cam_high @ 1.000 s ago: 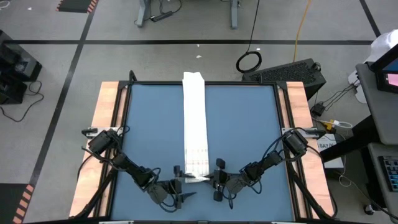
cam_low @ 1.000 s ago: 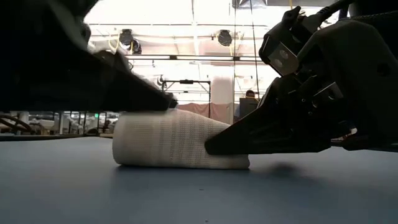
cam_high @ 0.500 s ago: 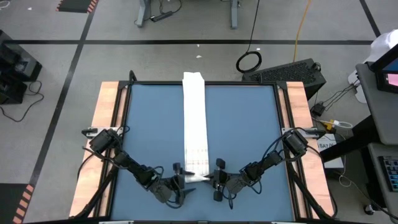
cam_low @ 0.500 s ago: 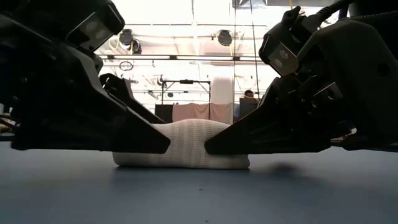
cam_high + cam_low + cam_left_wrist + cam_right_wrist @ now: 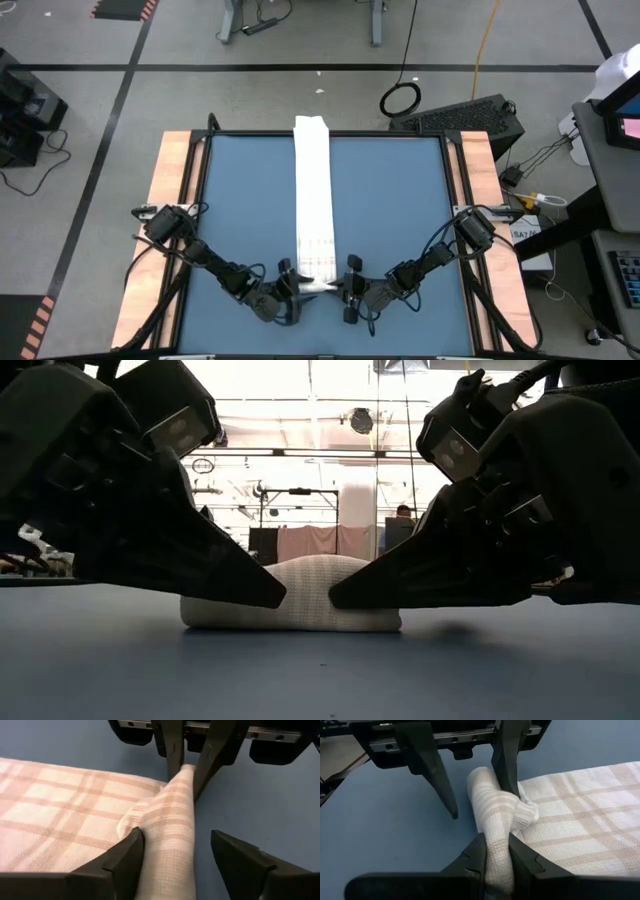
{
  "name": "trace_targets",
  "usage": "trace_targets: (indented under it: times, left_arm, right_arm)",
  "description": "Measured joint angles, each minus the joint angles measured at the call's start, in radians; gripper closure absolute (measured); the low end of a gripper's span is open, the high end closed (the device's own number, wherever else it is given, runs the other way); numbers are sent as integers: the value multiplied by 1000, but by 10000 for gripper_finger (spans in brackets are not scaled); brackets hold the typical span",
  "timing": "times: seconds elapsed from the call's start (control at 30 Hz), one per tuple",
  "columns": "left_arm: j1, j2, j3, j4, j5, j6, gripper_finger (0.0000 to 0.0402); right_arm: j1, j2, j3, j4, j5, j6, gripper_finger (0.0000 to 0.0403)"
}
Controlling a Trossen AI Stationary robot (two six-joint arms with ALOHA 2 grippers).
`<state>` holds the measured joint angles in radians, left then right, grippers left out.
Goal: Roll towel into tight, uniform cylinder
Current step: Roll the white towel
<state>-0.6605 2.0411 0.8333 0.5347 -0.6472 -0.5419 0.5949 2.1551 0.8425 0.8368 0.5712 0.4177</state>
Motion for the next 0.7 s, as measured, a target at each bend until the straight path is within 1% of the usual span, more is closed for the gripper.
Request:
trace_targets:
  times: [0.17,0.27,0.37,0.53,0.63,0.7]
  left_arm:
    - [2,-1,1,-60,22,-104,189]
    - [2,-1,0,-62,22,-139,213]
    - [2,0,-1,-52,25,-161,253]
    - [7,1,-1,-46,56,-214,330]
    - [12,2,-1,-37,86,-216,366]
    - [22,-3,-1,-35,124,-229,378]
  right_arm:
    - [1,0,0,11,-1,-38,356]
    - [2,1,0,21,-2,-90,345]
    - [4,-1,0,29,-9,-147,317]
    - [9,-15,-1,30,-19,-247,255]
    - [25,-38,-2,12,25,-331,224]
    - [39,-64,-2,-6,52,-401,208]
